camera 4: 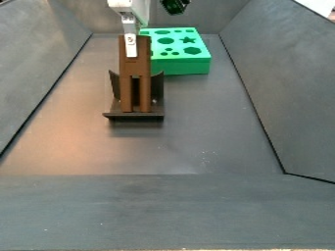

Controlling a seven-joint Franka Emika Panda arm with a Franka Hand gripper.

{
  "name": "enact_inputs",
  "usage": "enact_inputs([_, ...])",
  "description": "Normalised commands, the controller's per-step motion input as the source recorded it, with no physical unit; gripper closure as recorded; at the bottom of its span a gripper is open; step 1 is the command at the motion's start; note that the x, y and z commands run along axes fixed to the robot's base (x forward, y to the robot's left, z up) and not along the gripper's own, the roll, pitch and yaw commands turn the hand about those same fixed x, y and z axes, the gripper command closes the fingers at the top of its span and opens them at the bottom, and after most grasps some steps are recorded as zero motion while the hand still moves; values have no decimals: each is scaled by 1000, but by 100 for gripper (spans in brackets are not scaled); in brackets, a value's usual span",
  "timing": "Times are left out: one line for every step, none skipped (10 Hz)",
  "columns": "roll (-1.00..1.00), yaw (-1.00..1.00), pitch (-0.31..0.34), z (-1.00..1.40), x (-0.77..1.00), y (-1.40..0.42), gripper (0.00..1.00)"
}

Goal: Pick up the square-circle object. Move up. Rotate the square-circle object. Place the square-circle object on the fixture. Regrasp the square-circle object. Move to above the board. Insert the square-circle object.
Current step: Rotate the square-circle object.

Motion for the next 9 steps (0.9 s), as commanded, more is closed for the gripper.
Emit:
enact_inputs([0, 0, 0, 756, -1000, 198, 100])
enact_inputs([-3, -2, -4, 756, -1000, 196, 100])
enact_inputs([-26, -16, -26, 738, -1000, 174, 100])
enact_inputs([-34, -24, -25, 720, -1000, 158, 100])
enact_inputs([-42, -35, -16, 691, -1000, 146, 100])
enact_inputs([-47, -39, -5, 665, -1000, 137, 100])
enact_inputs([-51, -42, 13, 627, -1000, 124, 100])
enact_inputs([-54, -43, 29, 595, -1000, 119, 100])
enact_inputs([-59, -41, 43, 561, -1000, 111, 100])
